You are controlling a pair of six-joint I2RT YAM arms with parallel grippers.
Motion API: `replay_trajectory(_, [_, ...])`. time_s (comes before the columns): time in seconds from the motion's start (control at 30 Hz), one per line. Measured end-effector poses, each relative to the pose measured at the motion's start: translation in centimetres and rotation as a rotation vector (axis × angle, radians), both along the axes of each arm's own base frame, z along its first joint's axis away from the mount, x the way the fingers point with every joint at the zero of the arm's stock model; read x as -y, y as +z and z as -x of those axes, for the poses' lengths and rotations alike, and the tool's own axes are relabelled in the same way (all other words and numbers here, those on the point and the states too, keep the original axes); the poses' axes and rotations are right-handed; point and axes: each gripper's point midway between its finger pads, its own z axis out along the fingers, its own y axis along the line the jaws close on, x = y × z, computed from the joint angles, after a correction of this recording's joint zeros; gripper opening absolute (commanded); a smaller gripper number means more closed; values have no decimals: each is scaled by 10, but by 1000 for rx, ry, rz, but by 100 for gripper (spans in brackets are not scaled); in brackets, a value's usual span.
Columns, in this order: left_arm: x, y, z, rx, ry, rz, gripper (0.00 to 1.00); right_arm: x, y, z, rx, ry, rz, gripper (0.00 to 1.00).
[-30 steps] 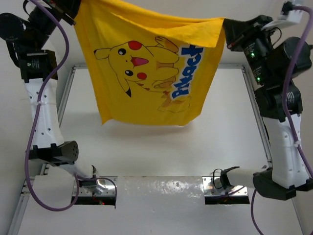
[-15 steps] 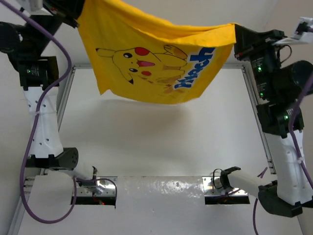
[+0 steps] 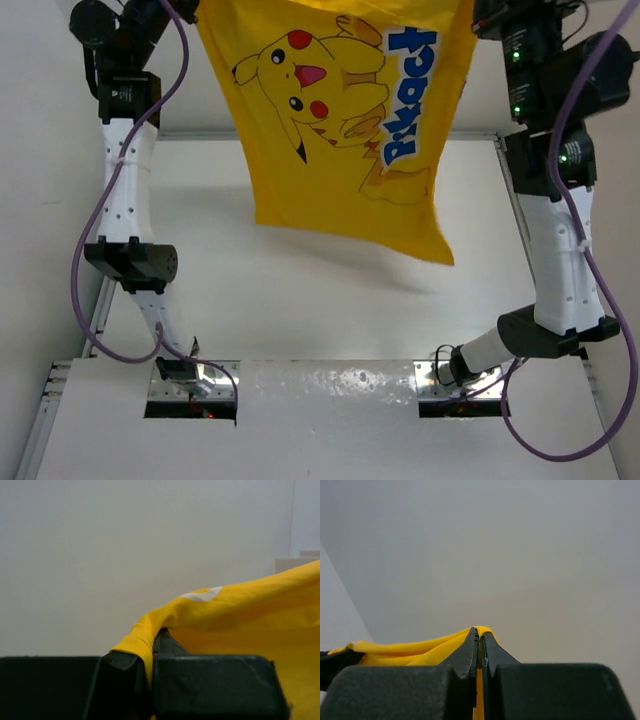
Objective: Put the pillow into the pillowcase
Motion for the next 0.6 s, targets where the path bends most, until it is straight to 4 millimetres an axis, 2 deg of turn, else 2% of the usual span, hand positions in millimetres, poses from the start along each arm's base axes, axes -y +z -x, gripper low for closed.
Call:
replay_trajectory(0.1, [2,34,41,113,0,-13,0,4,35,24,109,-1,3,0])
replay_trajectory(0.17, [4,51,64,158,-5,-30,0,6,46,33,157,0,0,0])
replay_trajectory(0.23, [7,56,82,171,-13,-56,0,5,41,34,158,8,13,0])
replay_trajectory(0.3, [10,38,88,113,-31,-99,0,-2,18,31,115,43,48,0])
replay_trajectory(0.37, [14,0,87,-1,-60,-164,0,-14,-34,28,12,105,95,0])
replay_trajectory(0.4, [16,-28,87,-71,-84,-203,0,-21,-67,30,-39,150,119,8])
replay_trajectory(0.47, [13,-106,89,-254,-134,-307,3,-39,-157,41,-194,267,166,29])
replay_trajectory(0.5, [9,-150,94,-348,-171,-378,7,-49,-205,51,-277,334,189,53])
replay_trajectory(0.53, [2,-188,100,-422,-189,-460,12,-57,-249,61,-373,394,201,84])
replay_trajectory(0.57, [-6,-228,108,-522,-211,-522,19,-65,-291,74,-469,457,215,99])
replay_trajectory(0.6, [-14,-266,119,-619,-232,-567,44,-71,-329,90,-572,510,236,99])
